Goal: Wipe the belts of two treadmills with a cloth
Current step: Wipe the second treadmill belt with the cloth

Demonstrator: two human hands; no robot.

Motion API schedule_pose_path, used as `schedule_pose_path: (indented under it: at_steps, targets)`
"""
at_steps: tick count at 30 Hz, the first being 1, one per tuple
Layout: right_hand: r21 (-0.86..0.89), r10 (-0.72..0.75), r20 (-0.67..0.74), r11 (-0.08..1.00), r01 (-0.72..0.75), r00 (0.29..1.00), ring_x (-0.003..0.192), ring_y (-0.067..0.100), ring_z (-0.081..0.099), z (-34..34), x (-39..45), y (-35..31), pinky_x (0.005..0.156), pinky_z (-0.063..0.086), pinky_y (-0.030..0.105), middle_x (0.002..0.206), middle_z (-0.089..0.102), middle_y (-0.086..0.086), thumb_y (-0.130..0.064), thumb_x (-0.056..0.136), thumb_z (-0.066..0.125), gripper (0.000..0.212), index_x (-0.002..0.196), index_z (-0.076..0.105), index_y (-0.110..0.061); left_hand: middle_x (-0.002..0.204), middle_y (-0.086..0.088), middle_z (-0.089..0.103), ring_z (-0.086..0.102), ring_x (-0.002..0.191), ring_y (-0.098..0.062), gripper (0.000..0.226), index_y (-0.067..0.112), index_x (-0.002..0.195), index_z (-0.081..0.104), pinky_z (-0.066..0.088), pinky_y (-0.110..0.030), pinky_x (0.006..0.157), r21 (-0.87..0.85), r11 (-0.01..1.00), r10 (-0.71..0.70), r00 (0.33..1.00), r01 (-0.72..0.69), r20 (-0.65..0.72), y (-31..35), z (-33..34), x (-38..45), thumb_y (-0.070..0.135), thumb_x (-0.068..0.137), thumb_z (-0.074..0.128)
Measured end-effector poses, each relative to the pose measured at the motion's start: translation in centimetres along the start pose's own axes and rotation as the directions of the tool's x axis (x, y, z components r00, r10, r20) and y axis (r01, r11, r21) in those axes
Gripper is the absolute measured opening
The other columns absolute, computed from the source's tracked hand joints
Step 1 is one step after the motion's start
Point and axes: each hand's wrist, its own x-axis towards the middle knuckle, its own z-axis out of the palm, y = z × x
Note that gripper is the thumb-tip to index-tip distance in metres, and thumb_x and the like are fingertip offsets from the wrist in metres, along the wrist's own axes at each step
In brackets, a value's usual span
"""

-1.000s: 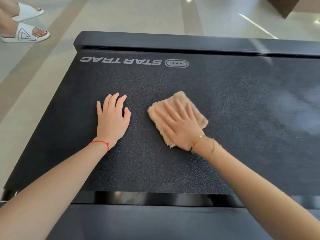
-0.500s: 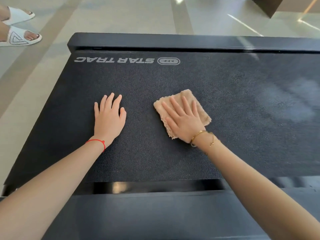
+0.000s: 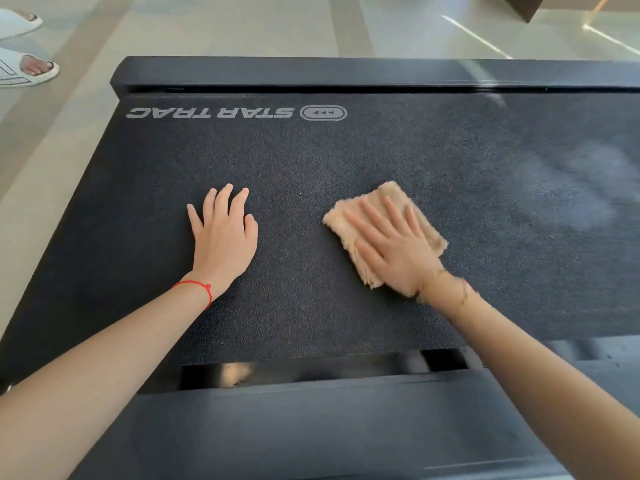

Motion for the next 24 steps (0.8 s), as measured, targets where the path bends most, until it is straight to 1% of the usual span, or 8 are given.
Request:
schedule_pose_path:
  at_steps: [2,4,7,10,14,17,21,24]
  targets:
    - [0.01,0.13,0.0,0.991,-0.13,0.991,0.151,0.027,-0.015,-0.6,2.8,0.7,0.119,-0.013,0.052,0.165,-0.003,-0.01,-0.051,0.103,0.014,0.054,0.154,-0.001,-0.044,0.162,-0.008,0.022,0.012,0.152,-0.027,0.051,0.019,0.154,0.03,0.005,-0.062,0.12,-0.002,1.0,-0.001,1.0,0.001,0.002,0.2,0.0,0.3,0.027,0.104,0.037]
    - [0.006,0.162,-0.008,0.987,-0.162,0.987,0.151,0.03,-0.014,-0.6,4.1,-0.3,0.119,-0.013,0.055,0.165,-0.002,-0.008,-0.051,0.103,0.012,0.054,0.155,0.0,-0.043,0.162,-0.008,0.023,0.012,0.152,-0.027,0.051,0.018,0.153,0.031,0.006,-0.062,0.12,-0.007,1.0,0.013,1.0,-0.012,0.007,0.6,0.1,0.8,0.027,0.104,0.037]
    - [-0.03,-0.004,-0.004,1.0,0.004,1.0,0.15,0.032,-0.014,0.5,2.0,-3.5,0.119,-0.013,0.055,0.166,-0.002,-0.008,-0.049,0.103,0.013,0.054,0.156,0.002,-0.042,0.161,-0.008,0.024,0.014,0.151,-0.027,0.05,0.018,0.153,0.032,0.006,-0.062,0.12,-0.019,0.999,0.033,0.999,-0.033,0.002,1.6,0.3,1.7,0.027,0.104,0.037]
    - [-0.05,-0.189,0.011,0.981,0.19,0.982,0.151,0.032,-0.011,1.1,-1.6,-5.3,0.12,-0.008,0.054,0.165,0.002,-0.009,-0.051,0.102,0.013,0.055,0.156,0.004,-0.041,0.161,-0.008,0.025,0.014,0.151,-0.028,0.049,0.018,0.152,0.034,0.005,-0.062,0.119,-0.041,0.998,0.05,0.999,-0.05,0.009,2.8,0.7,2.6,0.026,0.103,0.038]
    - [-0.033,-0.236,-0.002,0.971,0.236,0.972,0.152,0.025,-0.011,0.7,-3.4,-3.5,0.121,-0.009,0.049,0.165,0.002,-0.013,-0.053,0.102,0.014,0.055,0.155,0.007,-0.043,0.161,-0.008,0.023,0.012,0.151,-0.028,0.05,0.018,0.152,0.032,0.004,-0.063,0.119,-0.039,0.997,0.06,0.998,-0.059,0.014,3.6,1.2,3.4,0.026,0.103,0.037]
    - [-0.017,-0.148,-0.007,0.989,0.148,0.989,0.152,0.025,-0.012,0.3,-1.2,-0.8,0.121,-0.01,0.049,0.165,0.0,-0.014,-0.053,0.102,0.014,0.054,0.155,0.004,-0.044,0.162,-0.007,0.022,0.011,0.151,-0.028,0.051,0.019,0.153,0.03,0.003,-0.062,0.12,-0.02,0.998,0.058,0.998,-0.058,0.0,3.6,1.6,3.4,0.027,0.104,0.036]
    - [0.01,0.134,-0.009,0.991,-0.134,0.991,0.151,0.027,-0.013,-0.8,6.0,3.1,0.12,-0.013,0.051,0.165,-0.003,-0.009,-0.051,0.104,0.015,0.053,0.154,0.001,-0.045,0.163,-0.007,0.021,0.011,0.152,-0.028,0.052,0.02,0.154,0.028,0.004,-0.06,0.121,0.012,0.999,0.044,0.999,-0.044,-0.01,3.8,1.8,3.2,0.028,0.104,0.034]
    - [0.037,0.23,0.001,0.972,-0.23,0.973,0.151,0.031,-0.012,-1.3,10.2,2.3,0.119,-0.012,0.055,0.166,-0.003,-0.007,-0.052,0.103,0.011,0.053,0.155,0.002,-0.044,0.163,-0.006,0.021,0.011,0.152,-0.028,0.051,0.02,0.154,0.028,0.005,-0.06,0.121,0.027,0.999,0.037,0.999,-0.037,-0.015,4.1,1.9,3.1,0.028,0.103,0.033]
